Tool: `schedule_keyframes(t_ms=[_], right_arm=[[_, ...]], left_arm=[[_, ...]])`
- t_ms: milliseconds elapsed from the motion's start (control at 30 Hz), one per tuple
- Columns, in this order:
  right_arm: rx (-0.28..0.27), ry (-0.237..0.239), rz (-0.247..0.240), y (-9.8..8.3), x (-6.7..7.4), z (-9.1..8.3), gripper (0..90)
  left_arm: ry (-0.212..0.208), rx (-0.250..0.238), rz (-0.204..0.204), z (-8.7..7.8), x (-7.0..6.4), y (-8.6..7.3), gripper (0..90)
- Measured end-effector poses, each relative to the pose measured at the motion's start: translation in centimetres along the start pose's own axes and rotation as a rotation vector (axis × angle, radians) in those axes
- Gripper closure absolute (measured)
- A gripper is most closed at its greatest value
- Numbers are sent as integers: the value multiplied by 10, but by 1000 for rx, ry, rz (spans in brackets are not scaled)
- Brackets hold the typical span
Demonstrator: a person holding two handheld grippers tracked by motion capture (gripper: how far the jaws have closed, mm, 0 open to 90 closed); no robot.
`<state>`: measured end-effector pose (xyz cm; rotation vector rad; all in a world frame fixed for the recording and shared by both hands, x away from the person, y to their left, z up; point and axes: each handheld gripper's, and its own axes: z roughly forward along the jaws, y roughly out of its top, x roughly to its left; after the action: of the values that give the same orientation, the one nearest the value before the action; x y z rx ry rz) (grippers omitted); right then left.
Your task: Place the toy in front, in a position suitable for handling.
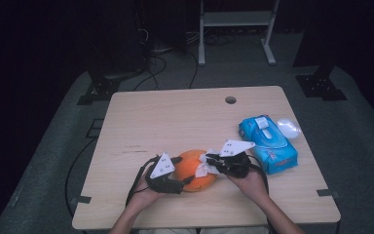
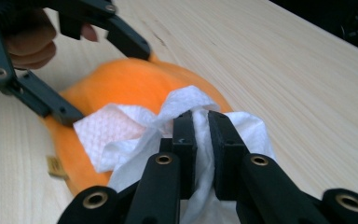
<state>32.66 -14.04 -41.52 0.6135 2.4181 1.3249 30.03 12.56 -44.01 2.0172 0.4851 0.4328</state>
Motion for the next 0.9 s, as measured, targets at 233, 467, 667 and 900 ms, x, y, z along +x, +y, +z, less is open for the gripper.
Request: schedule_keyframes(t_ms=[233, 467, 667, 900], right_arm=[[-19, 36, 37, -5, 3, -4, 814], [8, 61, -89, 3, 31, -3, 814], [28, 5, 53, -24, -4, -13, 815], [-16, 27, 49, -17, 8, -12, 815]], left_arm=[[16, 17, 4, 2, 2, -3, 270], [10, 1, -36, 2, 6, -6, 271], [-49, -10, -55, 0, 13, -6, 180], [-62, 2, -37, -2, 15, -9, 221]])
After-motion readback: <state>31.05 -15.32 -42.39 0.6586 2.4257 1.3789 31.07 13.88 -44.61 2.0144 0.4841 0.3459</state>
